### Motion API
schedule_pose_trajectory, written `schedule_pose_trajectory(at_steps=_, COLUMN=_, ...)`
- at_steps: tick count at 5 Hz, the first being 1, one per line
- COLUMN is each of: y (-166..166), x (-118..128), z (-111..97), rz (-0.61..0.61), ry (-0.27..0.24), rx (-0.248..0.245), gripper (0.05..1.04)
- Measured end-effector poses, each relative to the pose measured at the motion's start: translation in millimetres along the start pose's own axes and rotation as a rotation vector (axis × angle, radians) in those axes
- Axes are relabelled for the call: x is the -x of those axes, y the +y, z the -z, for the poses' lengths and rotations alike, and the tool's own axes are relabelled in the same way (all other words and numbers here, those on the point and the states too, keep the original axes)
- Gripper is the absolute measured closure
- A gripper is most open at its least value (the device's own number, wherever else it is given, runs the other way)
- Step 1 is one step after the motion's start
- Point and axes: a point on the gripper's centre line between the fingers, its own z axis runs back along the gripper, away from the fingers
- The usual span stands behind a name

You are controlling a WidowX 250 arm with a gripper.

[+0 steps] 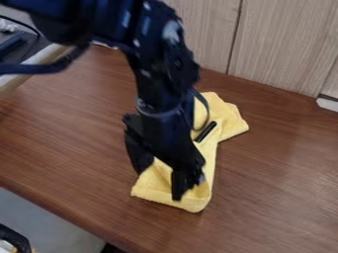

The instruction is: Move the cloth to the left of the table

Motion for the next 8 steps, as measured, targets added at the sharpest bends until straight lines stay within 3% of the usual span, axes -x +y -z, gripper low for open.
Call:
schedule_pose_trajectory(at_steps=2, y=-4, x=-6, z=31, rz=0.065, ry=0.089, rx=-0.016, gripper=0.083)
schedule_pose_trajectory(at_steps=3, y=-3, x=-10, z=39, rz=0.075, ry=0.119, rx=-0.023, gripper=0.134)
schedule_pose_trajectory(at_steps=5, y=-6, x=-11, z=42, rz=0.099, ry=0.126, rx=-0.031, gripper=0.725)
schedule_pose_trajectory(at_steps=6, y=-10, x=-9, z=42, rz=0.129, ry=0.134, rx=-0.033, gripper=0.936)
schedule_pose_trajectory(at_steps=7, y=-20, x=-12, z=39, rz=0.167, ry=0.137, rx=-0.029, gripper=1.024)
schedule_pose_trajectory(at_steps=8, y=-23, x=-24, z=21, rz=0.182, ry=0.089, rx=-0.024, gripper=1.029)
